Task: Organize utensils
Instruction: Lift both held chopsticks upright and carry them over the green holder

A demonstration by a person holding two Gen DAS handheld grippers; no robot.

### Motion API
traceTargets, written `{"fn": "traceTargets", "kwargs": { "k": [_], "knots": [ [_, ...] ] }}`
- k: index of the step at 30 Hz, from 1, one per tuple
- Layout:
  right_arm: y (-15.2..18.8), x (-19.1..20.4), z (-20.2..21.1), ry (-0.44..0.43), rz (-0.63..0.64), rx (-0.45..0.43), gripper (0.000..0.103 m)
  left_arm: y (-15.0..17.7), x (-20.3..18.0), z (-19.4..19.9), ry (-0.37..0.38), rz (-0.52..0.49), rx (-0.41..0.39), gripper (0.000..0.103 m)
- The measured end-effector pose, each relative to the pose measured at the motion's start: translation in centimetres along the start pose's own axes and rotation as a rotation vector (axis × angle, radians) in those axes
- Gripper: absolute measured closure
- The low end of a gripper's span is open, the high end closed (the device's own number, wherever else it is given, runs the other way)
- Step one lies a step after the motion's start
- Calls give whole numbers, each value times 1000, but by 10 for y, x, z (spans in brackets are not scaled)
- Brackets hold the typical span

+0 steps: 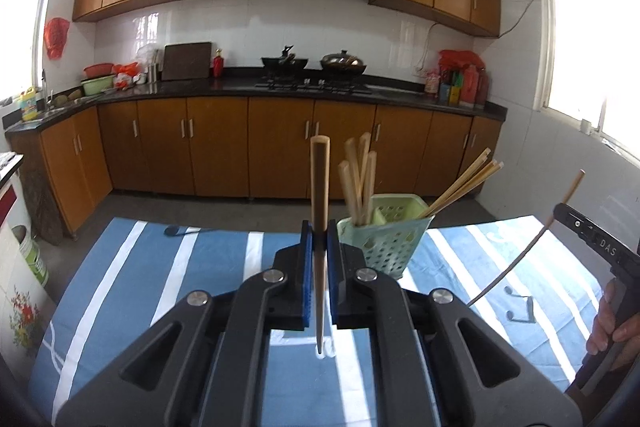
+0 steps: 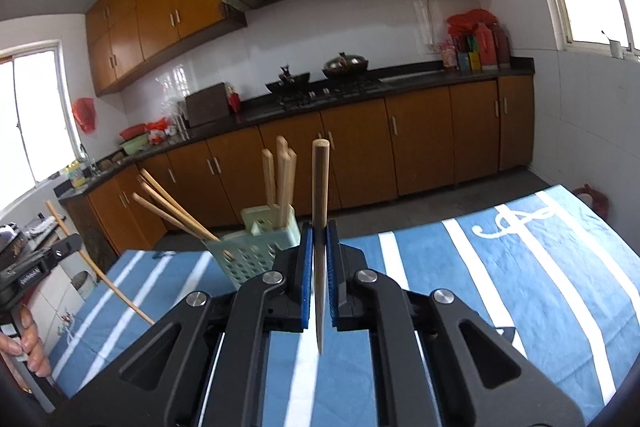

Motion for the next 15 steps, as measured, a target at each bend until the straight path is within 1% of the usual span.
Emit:
{"fn": "traceTargets", "kwargs": {
  "k": [2,7,11,13,15],
  "knots": [
    [-15,12,0,-28,16,-35,96,-12,-9,3,9,-2,-25,95],
    [-50,35,-1,-82,47,-131,96,-57,-32,8,38,33,-103,95],
    [-70,43,-10,-81,70,-195,96,-93,-45,8,29,74,-177,95],
    [-78,44,-17,-81,76,-218,96,-110,-50,4,8,102,-213,95],
    [-82,45,-25,-74,86,-234,96,-121,-54,-3,-1,123,-230,95]
  ]
}}
Point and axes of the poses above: each gripper's, at about its wrist camera, not at the fingertips, and z roughly against the way its jaws point, x to its left, y to its underside, the point moved 4 cm from there along -z, roughly the way its jaws point, and after that the axes turned 14 degrees about -y, right-handed, at the moved point
